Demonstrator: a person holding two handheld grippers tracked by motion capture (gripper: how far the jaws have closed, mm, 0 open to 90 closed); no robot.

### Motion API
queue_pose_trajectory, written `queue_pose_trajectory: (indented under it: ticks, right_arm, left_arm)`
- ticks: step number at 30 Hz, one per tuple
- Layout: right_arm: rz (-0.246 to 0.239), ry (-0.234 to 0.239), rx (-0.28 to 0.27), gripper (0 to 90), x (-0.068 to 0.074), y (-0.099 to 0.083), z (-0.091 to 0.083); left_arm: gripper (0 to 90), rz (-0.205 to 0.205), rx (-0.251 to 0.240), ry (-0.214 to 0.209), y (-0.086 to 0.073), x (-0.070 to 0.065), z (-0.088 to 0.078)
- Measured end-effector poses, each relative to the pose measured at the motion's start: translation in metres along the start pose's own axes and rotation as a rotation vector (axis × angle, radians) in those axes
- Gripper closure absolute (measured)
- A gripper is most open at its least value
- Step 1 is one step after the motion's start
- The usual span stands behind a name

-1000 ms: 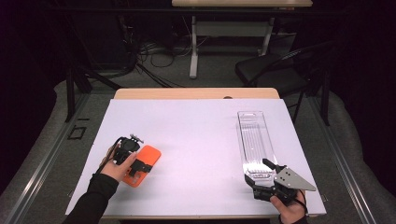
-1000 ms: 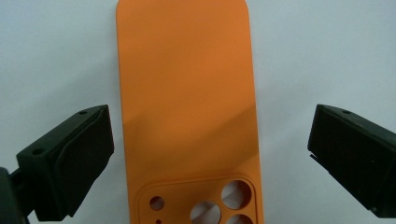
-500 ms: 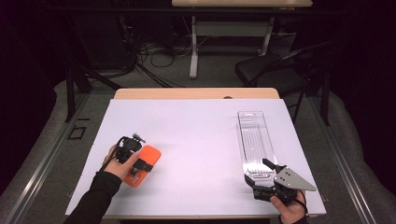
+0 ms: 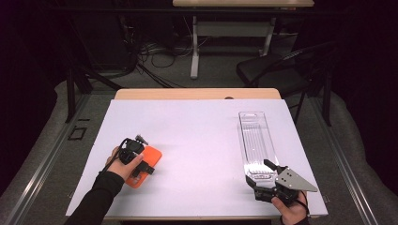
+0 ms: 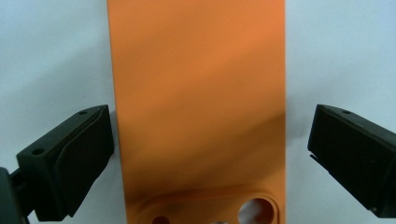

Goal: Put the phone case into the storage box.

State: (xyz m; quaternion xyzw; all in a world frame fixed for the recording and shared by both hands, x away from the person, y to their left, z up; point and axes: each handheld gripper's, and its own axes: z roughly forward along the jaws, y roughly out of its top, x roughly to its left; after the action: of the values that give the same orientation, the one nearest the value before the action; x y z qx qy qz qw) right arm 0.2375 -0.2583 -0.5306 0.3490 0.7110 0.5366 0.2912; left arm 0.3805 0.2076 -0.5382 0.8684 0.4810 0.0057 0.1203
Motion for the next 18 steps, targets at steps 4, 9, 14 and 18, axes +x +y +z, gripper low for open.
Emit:
queue_pose_trajectory:
  ticks: [4,9,14,18]
  right_arm:
    - [0.001,-0.001,-0.001,14.1,-0.0001,0.0,0.0]
    - [0.0,0.002,0.001,14.1,0.0,-0.0001,0.0002]
    - [0.0,0.003,0.002,14.1,0.0003,-0.0002,0.0004]
    - [0.0,0.004,0.0,14.1,0.0004,-0.0002,0.0004]
  left_arm:
    - [0.4,-0.003,0.011,0.009,0.001,-0.001,0.0014]
    - [0.4,0.005,0.018,0.025,0.0021,-0.003,0.0027]
    - [0.4,0.011,0.036,0.04,0.004,-0.0048,0.0035]
    - [0.6,0.004,0.052,0.044,0.0063,-0.0051,0.0039]
